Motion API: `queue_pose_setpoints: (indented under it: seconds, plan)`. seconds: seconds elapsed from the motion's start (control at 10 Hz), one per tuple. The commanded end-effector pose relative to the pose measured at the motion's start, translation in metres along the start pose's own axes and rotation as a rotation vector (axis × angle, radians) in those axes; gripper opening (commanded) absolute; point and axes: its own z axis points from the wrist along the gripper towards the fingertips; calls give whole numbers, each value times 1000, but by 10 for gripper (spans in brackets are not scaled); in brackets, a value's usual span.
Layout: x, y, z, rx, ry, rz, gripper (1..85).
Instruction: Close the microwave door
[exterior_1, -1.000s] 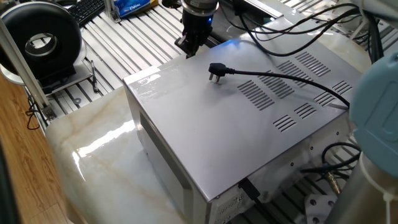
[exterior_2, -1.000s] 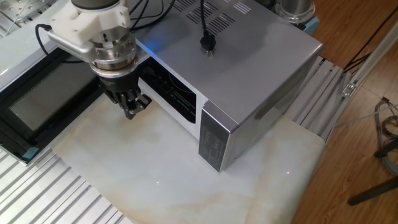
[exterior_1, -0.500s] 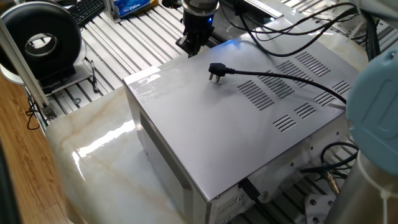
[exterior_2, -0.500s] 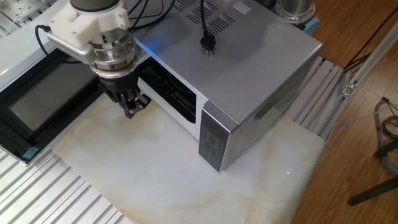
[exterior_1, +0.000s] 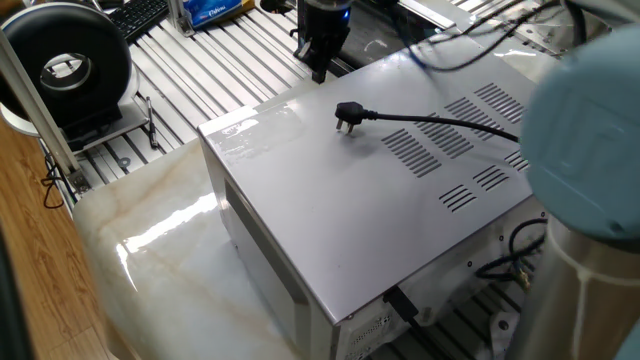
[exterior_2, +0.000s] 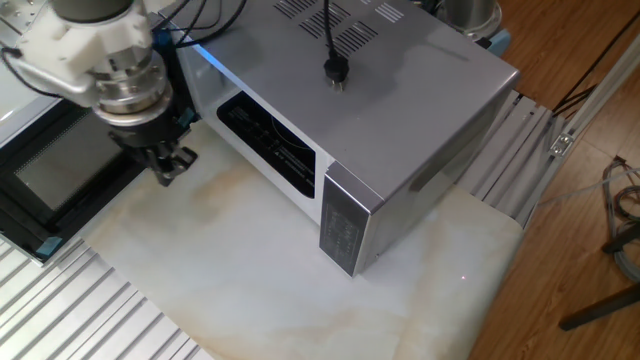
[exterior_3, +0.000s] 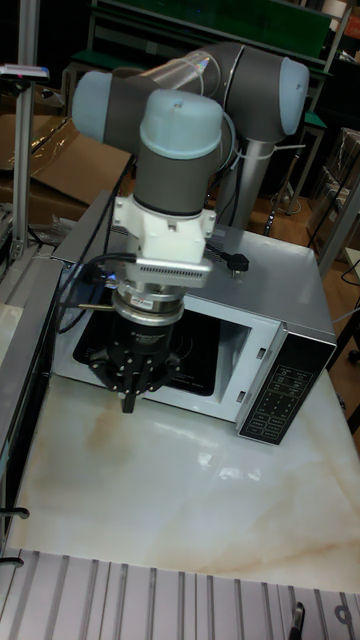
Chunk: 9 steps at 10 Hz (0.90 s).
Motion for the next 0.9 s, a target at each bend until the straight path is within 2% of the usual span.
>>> queue_pose_setpoints:
  seconds: [0.0, 0.1, 0.2, 0.4, 0.6, 0.7, 0.8]
  plan:
    - [-6, -14, 7, -17, -16, -11, 10]
    - [-4, -14, 5, -17, -16, -8, 10]
    - [2, -20, 5, 5, 9, 9, 10]
    - [11, -22, 5, 12, 40, 70, 10]
    - [13, -35, 5, 64, 45, 82, 10]
    - [10, -40, 4, 81, 35, 61, 10]
    - [7, -29, 5, 41, 26, 43, 10]
